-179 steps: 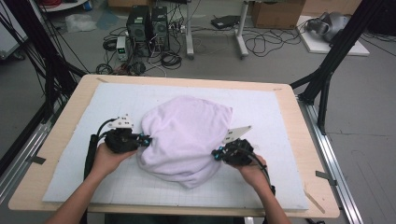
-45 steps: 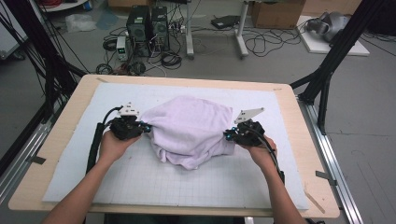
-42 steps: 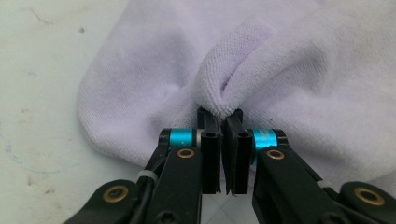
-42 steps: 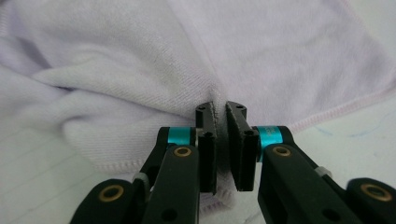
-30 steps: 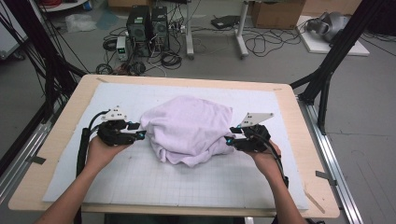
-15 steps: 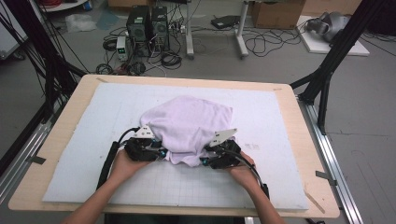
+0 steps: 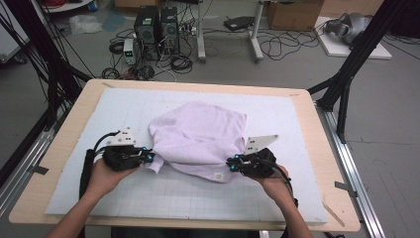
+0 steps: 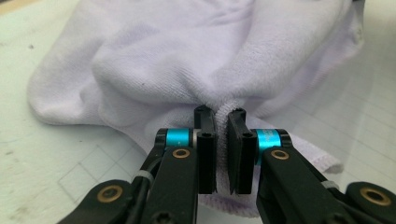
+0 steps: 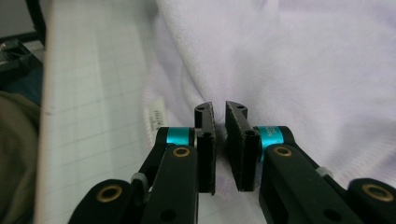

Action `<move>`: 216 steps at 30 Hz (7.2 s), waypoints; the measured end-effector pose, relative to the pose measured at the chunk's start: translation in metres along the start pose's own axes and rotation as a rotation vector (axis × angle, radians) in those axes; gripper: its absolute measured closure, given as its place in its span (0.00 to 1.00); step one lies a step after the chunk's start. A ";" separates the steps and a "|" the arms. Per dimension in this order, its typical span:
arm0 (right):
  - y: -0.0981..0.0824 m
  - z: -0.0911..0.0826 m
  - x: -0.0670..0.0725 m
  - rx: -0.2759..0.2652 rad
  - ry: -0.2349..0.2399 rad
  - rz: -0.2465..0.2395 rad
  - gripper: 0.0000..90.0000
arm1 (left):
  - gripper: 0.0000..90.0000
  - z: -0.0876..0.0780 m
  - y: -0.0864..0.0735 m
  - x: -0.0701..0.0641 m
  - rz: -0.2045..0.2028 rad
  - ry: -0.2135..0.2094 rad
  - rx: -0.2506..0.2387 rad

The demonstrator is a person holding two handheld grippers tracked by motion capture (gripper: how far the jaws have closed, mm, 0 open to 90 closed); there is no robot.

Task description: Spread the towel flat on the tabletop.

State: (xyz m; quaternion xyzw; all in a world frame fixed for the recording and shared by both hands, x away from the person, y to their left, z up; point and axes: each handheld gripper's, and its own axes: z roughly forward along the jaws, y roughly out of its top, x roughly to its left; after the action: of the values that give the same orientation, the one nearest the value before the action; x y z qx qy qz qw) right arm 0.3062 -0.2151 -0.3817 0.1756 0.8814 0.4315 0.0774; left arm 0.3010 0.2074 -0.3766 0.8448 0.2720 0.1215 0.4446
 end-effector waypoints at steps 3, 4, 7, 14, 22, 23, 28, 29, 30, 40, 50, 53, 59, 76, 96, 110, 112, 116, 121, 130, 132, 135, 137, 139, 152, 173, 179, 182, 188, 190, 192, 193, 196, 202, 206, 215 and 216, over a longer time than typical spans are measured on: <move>0.004 -0.018 0.011 -0.018 0.006 -0.018 0.93 | 0.93 -0.016 0.001 -0.012 0.039 -0.008 0.002; 0.005 -0.023 0.016 -0.011 0.007 -0.031 0.93 | 0.93 -0.020 0.000 -0.015 0.043 -0.007 -0.001; 0.003 -0.034 0.027 0.006 0.026 -0.042 0.92 | 0.85 -0.026 -0.004 -0.017 0.052 0.017 0.004; -0.007 -0.016 0.023 0.027 0.003 -0.040 0.64 | 0.60 -0.006 -0.025 -0.011 0.018 -0.028 0.061; -0.020 0.037 0.013 0.181 0.050 -0.069 0.58 | 0.68 0.032 -0.054 -0.010 0.021 -0.084 0.174; -0.022 0.041 0.015 0.171 0.071 -0.076 0.59 | 0.70 0.032 -0.056 -0.012 0.042 -0.063 0.149; -0.029 0.053 0.020 0.180 0.107 -0.084 0.78 | 0.97 0.031 -0.056 -0.007 0.019 -0.085 0.146; -0.029 0.053 0.019 0.175 0.109 -0.082 0.86 | 0.97 0.031 -0.056 -0.007 0.028 -0.088 0.150; -0.030 0.054 0.020 0.165 0.126 -0.081 0.94 | 0.98 0.030 -0.056 -0.008 0.030 -0.090 0.153; -0.025 0.023 0.054 0.093 0.165 -0.119 0.97 | 0.98 -0.024 -0.058 -0.035 0.067 -0.106 0.101; -0.015 -0.003 0.058 0.025 0.125 -0.100 0.76 | 0.69 -0.034 -0.057 -0.026 0.059 -0.114 0.045; -0.018 0.016 0.042 0.093 0.112 -0.084 0.65 | 0.68 -0.006 -0.061 -0.016 0.045 -0.125 0.103; -0.031 0.047 0.034 0.218 0.122 -0.063 0.68 | 0.87 0.017 -0.068 -0.017 0.064 -0.137 0.135; -0.026 0.003 0.072 0.073 0.254 -0.089 0.82 | 0.78 -0.047 -0.064 -0.060 0.124 -0.226 0.051; -0.036 0.045 0.020 0.175 0.123 -0.035 0.95 | 1.00 0.017 -0.061 -0.016 0.028 -0.146 0.114; -0.033 0.008 0.034 0.137 0.111 -0.069 0.86 | 0.88 -0.014 -0.065 -0.015 0.020 -0.085 0.062; -0.031 0.010 0.026 0.149 0.072 -0.067 0.83 | 0.87 0.002 -0.060 -0.009 0.018 -0.086 0.069; -0.037 0.023 0.010 0.189 0.035 -0.022 0.79 | 0.88 0.028 -0.051 -0.004 0.012 -0.112 0.082; -0.047 0.028 0.004 0.189 0.048 0.009 0.79 | 0.75 0.051 -0.041 -0.011 0.006 -0.158 0.096; -0.051 0.025 0.001 0.175 0.054 0.025 0.79 | 0.93 0.059 -0.036 -0.020 0.033 -0.164 0.110; -0.052 0.025 0.002 0.174 0.049 0.034 0.79 | 0.94 0.049 -0.038 -0.019 0.038 -0.144 0.108; -0.052 0.025 0.002 0.172 0.050 0.025 0.79 | 0.94 0.023 -0.044 -0.015 0.030 -0.115 0.092; -0.051 0.025 0.002 0.173 0.049 0.023 0.79 | 0.94 0.004 -0.049 -0.013 0.014 -0.106 0.068; -0.052 0.025 0.002 0.174 0.049 0.023 0.79 | 0.91 -0.013 -0.055 -0.013 -0.002 -0.113 0.048; -0.051 0.025 0.002 0.177 0.045 0.022 0.77 | 0.74 0.035 -0.044 0.005 -0.022 -0.125 0.077; -0.051 0.025 0.003 0.177 0.037 0.009 0.81 | 0.82 0.000 -0.056 0.009 -0.035 -0.091 0.077; -0.054 0.019 0.003 0.191 0.056 -0.002 0.97 | 0.78 0.022 -0.059 0.010 -0.057 -0.107 0.117; -0.054 0.018 0.004 0.198 0.052 -0.017 0.97 | 0.77 0.036 -0.053 0.003 -0.037 -0.133 0.123; -0.055 0.017 0.002 0.193 0.062 0.006 0.97 | 0.94 0.048 -0.046 -0.006 0.017 -0.113 0.134; -0.055 0.017 0.002 0.194 0.060 0.004 0.97 | 0.98 0.044 -0.047 -0.005 0.011 -0.099 0.137; -0.055 0.017 0.002 0.194 0.057 0.006 0.97 | 0.98 0.034 -0.050 -0.001 0.020 -0.057 0.138; -0.055 0.017 0.002 0.194 0.060 0.008 0.97 | 0.98 0.027 -0.052 0.002 0.010 -0.034 0.129; -0.055 0.017 0.002 0.191 0.061 0.007 0.97 | 0.99 0.001 -0.058 0.011 -0.022 0.014 0.096; -0.051 0.017 0.003 0.191 0.049 -0.001 0.91 | 0.83 -0.021 -0.063 0.013 -0.063 0.012 0.059; -0.038 0.019 0.007 0.160 0.027 -0.039 0.85 | 0.76 -0.002 -0.064 0.013 -0.051 0.019 0.113; -0.032 0.022 -0.009 0.107 -0.028 -0.006 0.82 | 0.98 0.023 -0.057 0.026 -0.020 0.112 0.138; -0.031 0.023 -0.011 0.112 -0.038 -0.008 0.82 | 0.98 0.024 -0.057 0.030 -0.040 0.128 0.129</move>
State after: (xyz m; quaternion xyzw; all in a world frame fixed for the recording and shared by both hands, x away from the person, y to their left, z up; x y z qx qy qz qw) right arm 0.3153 -0.2200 -0.4198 0.1844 0.9033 0.3776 0.0860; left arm 0.3163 0.2336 -0.4380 0.8566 0.3240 0.1486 0.3731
